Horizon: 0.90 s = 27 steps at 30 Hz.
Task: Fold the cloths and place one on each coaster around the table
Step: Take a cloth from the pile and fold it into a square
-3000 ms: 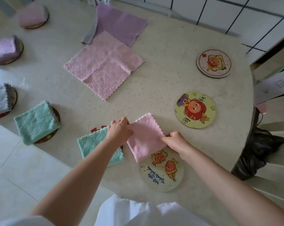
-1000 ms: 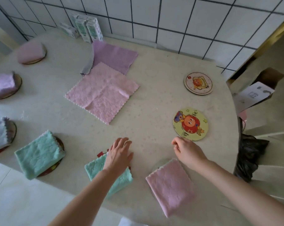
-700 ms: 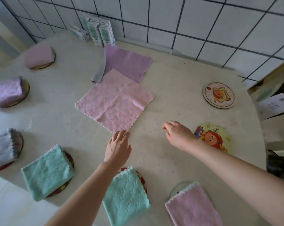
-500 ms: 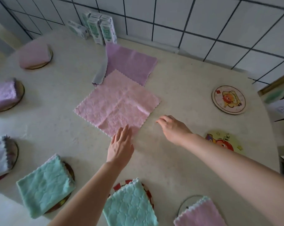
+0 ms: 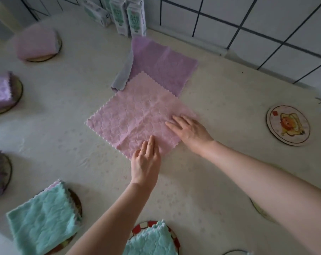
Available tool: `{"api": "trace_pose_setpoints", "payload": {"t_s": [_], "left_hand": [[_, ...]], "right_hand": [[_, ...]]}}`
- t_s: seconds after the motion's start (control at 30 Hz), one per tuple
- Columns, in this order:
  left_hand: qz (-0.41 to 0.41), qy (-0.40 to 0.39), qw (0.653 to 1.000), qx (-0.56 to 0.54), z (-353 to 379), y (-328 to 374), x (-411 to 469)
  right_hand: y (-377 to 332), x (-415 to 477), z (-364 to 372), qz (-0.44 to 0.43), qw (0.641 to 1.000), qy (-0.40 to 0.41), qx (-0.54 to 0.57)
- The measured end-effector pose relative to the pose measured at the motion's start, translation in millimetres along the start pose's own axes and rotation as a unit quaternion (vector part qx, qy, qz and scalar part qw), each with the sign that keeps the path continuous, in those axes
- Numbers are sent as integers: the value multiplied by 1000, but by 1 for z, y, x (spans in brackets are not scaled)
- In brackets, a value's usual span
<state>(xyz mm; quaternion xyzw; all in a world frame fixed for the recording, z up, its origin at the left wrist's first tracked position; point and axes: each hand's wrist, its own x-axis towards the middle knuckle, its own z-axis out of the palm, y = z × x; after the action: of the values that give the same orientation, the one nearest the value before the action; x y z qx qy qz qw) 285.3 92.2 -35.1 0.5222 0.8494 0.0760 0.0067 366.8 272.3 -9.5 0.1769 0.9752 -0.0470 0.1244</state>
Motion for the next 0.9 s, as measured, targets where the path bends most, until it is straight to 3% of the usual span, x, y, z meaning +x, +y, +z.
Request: {"api": "trace_pose_setpoints", "payload": {"t_s": [0.13,0.2,0.27,0.37,0.63,0.9], "left_hand": [[-57,-78,995,9,-31,10,20],[-129,-94,987,-26,-48,12,28],[-155,-61,981,-104,-59,11,25],[-109,-9,981,-161,-73,10,6],[-166,-4,971,-173,-91,-7,-20],[-123,168,960,-189,-153,22,-12]], "right_hand": [[0,11,0,19,999,17,29],[0,11,-1,31,999,7,39],[5,8,-2,29,998,20,49],[19,-1,-2,26,995,60,81],[39,-29,-44,46,972,184,140],[52,-95,-106,10,910,390,139]]}}
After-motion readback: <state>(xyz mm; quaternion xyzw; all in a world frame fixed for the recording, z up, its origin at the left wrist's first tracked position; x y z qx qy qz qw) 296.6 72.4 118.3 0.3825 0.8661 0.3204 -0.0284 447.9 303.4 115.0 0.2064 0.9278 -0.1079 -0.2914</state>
